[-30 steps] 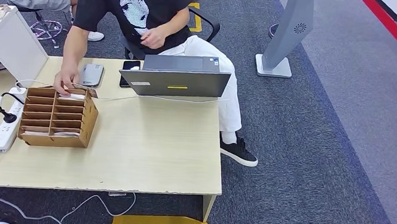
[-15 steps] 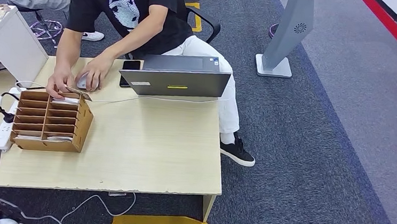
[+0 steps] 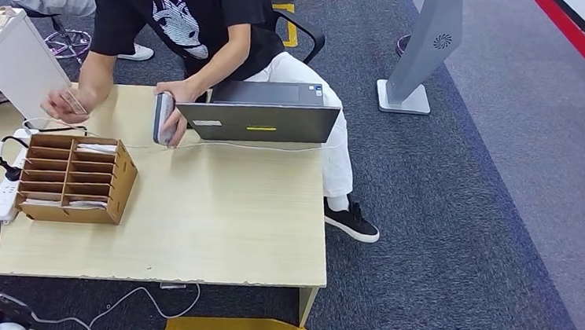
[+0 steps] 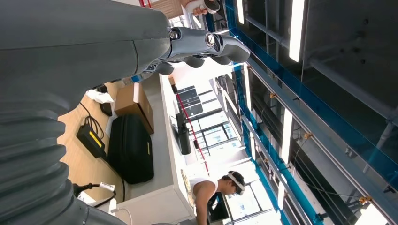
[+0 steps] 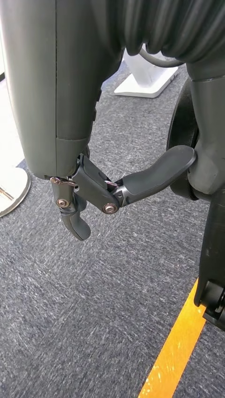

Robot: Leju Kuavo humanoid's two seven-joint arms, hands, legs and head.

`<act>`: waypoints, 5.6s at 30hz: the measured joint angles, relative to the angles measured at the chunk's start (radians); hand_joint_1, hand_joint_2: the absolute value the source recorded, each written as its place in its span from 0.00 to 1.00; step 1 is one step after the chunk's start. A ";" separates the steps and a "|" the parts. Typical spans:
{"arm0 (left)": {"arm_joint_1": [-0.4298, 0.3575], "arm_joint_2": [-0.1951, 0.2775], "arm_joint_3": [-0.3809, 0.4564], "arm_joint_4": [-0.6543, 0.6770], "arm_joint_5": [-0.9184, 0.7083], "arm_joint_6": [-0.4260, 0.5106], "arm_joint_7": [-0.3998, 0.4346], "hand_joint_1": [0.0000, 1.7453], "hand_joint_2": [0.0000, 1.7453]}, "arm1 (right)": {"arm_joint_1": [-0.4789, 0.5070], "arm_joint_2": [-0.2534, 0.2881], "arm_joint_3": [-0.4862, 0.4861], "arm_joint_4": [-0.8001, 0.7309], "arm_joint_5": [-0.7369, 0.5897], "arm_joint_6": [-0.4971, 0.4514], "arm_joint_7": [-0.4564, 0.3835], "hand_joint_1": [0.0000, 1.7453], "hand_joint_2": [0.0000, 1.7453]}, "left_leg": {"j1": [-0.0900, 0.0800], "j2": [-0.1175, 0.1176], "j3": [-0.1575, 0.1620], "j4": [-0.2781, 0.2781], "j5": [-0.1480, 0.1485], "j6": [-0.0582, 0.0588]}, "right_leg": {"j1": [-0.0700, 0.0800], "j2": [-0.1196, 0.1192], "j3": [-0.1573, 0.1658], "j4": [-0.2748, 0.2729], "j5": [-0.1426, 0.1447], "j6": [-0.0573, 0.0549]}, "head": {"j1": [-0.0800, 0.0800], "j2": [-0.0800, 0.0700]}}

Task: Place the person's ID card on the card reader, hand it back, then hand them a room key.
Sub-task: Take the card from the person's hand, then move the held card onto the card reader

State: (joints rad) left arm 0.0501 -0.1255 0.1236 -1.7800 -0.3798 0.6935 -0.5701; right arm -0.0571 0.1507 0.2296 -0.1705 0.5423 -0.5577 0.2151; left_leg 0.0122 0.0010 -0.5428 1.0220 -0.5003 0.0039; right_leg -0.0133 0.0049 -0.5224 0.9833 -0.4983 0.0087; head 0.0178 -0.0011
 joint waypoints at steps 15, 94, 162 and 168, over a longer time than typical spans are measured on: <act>0.006 0.000 0.001 0.004 0.014 0.000 0.000 0.00 1.00 | 0.000 0.000 0.000 0.000 -0.001 0.000 0.011 0.00 1.00 | 0.000 0.000 0.000 0.000 0.000 0.000 | 0.000 0.000 0.000 0.000 0.000 0.000 | 0.000 0.000; -0.446 0.098 -0.140 0.364 -0.034 -0.119 0.224 0.32 1.00 | -0.024 0.008 0.020 -0.012 0.054 0.050 0.051 0.00 1.00 | 0.000 0.001 -0.006 0.001 0.004 -0.001 | 0.000 0.001 -0.006 0.002 0.004 -0.001 | 0.000 0.000; -0.345 0.001 -0.247 0.837 -0.059 -0.079 0.212 1.00 1.00 | -0.033 0.018 -0.035 -0.019 0.083 0.050 0.036 0.00 1.00 | 0.000 0.000 -0.008 0.001 0.004 -0.001 | 0.000 0.000 -0.006 0.002 0.004 -0.001 | 0.000 0.000; -0.355 -0.002 -0.247 0.884 -0.058 -0.077 0.211 1.00 1.00 | -0.034 0.018 -0.043 -0.019 0.078 0.049 0.033 0.00 1.00 | 0.000 0.000 -0.008 0.001 0.004 -0.001 | 0.000 0.000 -0.007 0.002 0.004 -0.001 | 0.000 0.000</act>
State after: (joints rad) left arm -0.3050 -0.1273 -0.1232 -0.8957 -0.4376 0.6165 -0.3595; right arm -0.0910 0.1690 0.1870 -0.1900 0.6198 -0.5084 0.2484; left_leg 0.0119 0.0014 -0.5506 1.0233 -0.4960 0.0031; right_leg -0.0135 0.0053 -0.5289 0.9851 -0.4939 0.0075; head 0.0179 -0.0011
